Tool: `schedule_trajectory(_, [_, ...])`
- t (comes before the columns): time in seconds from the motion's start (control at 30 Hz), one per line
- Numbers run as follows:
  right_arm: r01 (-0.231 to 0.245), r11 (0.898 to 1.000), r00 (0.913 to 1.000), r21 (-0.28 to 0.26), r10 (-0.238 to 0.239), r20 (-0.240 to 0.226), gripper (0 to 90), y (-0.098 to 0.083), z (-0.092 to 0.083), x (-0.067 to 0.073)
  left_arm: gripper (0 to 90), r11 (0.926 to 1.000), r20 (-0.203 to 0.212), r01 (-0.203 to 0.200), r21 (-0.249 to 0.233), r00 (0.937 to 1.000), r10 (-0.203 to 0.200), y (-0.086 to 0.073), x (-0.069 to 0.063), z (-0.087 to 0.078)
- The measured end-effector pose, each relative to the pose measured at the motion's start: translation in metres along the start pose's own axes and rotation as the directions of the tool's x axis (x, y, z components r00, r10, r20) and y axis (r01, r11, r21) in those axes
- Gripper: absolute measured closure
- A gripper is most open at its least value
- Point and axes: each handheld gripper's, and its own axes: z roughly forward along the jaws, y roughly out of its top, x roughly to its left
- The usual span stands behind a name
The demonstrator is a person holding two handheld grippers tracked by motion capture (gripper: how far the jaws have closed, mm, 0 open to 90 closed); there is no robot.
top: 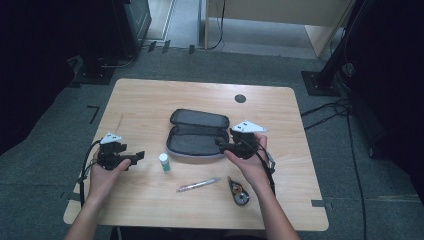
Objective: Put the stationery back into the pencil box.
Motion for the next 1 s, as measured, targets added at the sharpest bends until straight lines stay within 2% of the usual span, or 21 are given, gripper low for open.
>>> schedule_trajectory(0.1, [0.007, 1.000, 0.9996, -0.012, -0.007, -0.029, 32.0, 0.001, -0.004, 0.008, 13.8, 0.9999, -0.037, -0.011, 0.013, 0.9993, 0.011, -0.013, -0.002, -0.002])
schedule_trajectory(0.27, [0.039, 0.999, 0.9981, -0.031, -0.040, -0.047, 35.5, -0.001, -0.005, 0.021, 13.8, 0.9987, -0.083, -0.043, 0.029, 0.9955, 0.045, -0.028, -0.006, -0.002])
schedule_trajectory(0.3, [0.053, 0.998, 0.9975, -0.042, -0.055, -0.045, 36.5, -0.002, -0.005, 0.024, 13.6, 0.9981, -0.096, -0.055, 0.026, 0.9937, 0.058, -0.030, -0.008, -0.003])
schedule_trajectory(0.4, [0.060, 0.997, 0.9944, -0.050, -0.064, -0.084, 39.1, -0.004, -0.003, 0.031, 13.6, 0.9968, -0.122, -0.076, 0.024, 0.9895, 0.078, -0.034, -0.011, -0.004])
schedule_trajectory(0.5, [0.064, 0.996, 0.9914, -0.057, -0.070, -0.111, 40.9, -0.005, -0.001, 0.041, 13.7, 0.9925, -0.160, -0.120, 0.025, 0.9796, 0.122, -0.038, -0.016, -0.002])
schedule_trajectory(0.63, [0.085, 0.994, 0.9854, -0.070, -0.094, -0.142, 42.6, -0.005, 0.001, 0.055, 13.8, 0.9929, -0.164, -0.119, 0.006, 0.9795, 0.118, -0.040, -0.018, -0.001])
schedule_trajectory(0.77, [0.078, 0.994, 0.9769, -0.082, -0.093, -0.192, 45.2, -0.006, 0.005, 0.071, 13.9, 0.9933, -0.170, -0.116, 0.008, 0.9788, 0.115, -0.040, -0.018, -0.001])
schedule_trajectory(1.0, [0.095, 0.993, 0.9646, -0.070, -0.109, -0.240, 47.8, -0.008, 0.016, 0.091, 14.0, 0.9933, -0.169, -0.115, 0.006, 0.9790, 0.115, -0.040, -0.018, -0.001])
